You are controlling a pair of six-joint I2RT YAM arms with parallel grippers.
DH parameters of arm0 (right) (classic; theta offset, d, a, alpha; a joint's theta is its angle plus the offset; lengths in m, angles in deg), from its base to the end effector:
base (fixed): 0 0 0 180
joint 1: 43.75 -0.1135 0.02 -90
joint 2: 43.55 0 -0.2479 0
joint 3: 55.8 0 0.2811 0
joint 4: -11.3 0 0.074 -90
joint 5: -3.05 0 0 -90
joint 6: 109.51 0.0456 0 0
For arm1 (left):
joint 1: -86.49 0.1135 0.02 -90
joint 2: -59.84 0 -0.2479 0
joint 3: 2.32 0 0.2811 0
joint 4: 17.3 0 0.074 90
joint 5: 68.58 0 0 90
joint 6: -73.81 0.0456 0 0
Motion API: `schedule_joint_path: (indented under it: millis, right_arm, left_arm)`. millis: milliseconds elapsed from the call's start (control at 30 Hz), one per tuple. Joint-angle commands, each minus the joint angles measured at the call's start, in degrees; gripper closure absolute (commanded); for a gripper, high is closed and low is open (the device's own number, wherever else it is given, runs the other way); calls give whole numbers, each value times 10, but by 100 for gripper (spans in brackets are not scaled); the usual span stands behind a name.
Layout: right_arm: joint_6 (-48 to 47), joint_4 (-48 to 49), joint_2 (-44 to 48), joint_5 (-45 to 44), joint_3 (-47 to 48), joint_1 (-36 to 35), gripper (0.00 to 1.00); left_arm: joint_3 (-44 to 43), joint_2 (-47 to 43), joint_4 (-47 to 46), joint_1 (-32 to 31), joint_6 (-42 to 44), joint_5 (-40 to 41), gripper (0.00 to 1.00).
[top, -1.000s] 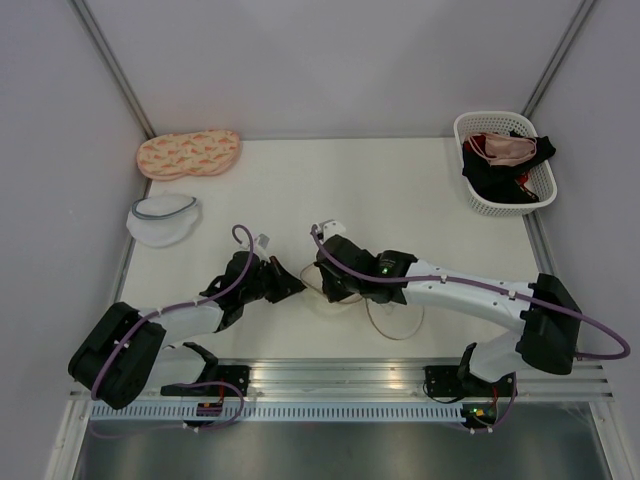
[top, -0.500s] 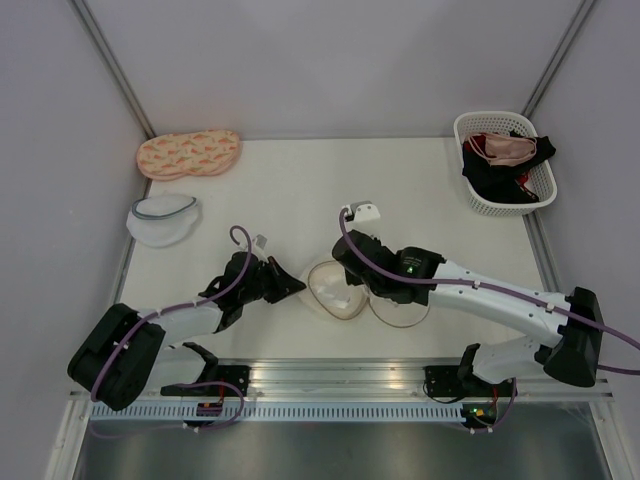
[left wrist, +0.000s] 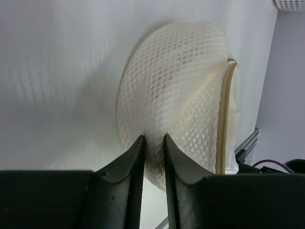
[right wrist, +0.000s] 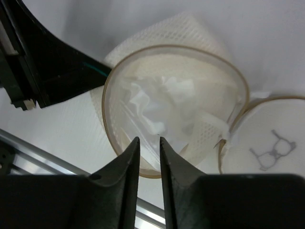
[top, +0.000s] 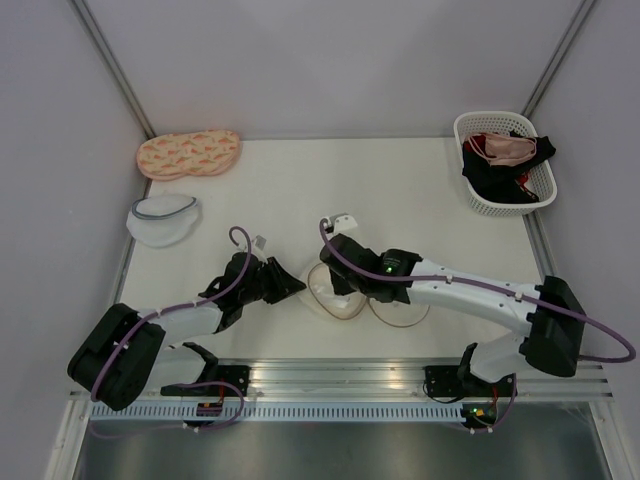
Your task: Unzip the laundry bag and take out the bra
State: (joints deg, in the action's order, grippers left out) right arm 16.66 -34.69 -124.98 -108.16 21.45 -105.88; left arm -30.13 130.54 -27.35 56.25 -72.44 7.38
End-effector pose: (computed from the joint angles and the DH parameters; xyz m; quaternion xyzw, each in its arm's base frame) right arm 0.1726 0.2911 0.2487 -0.1465 0.9146 0.1401 0.3499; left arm 0.2047 -0.1321 0.0920 -0.1392 0.8624 -0.4035 0.2723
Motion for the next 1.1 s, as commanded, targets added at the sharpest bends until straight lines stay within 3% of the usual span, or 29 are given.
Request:
schedule_joint_path:
  millis: [0,133,333,433,467,533,1067]
  right_arm:
    - [-16,52,-38,107,-30,0,71]
    - [-20,60,-74,115,-50,-4,57]
    - [-25,80,-110,132,-71,-5,53]
    - [-24,105,-135,148,-80,-8,62]
    - [-23,111,-141,154,-80,-8,78]
    - [-21,113,-150,153,-78,-9,100]
    - [-21,-10,27,-18,17,-9,100]
  left_arm:
    - [8,-8,-6,2,4,9,75]
    - [9,-12,0,2,4,14,71]
    - [9,-12,-1,3,0,15,68]
    - [9,-13,-3,2,-1,15,68]
    - [9,-13,-2,3,-1,15,68]
    - [10,-16,0,3,-1,14,69]
    - [12,-21,7,6,2,17,69]
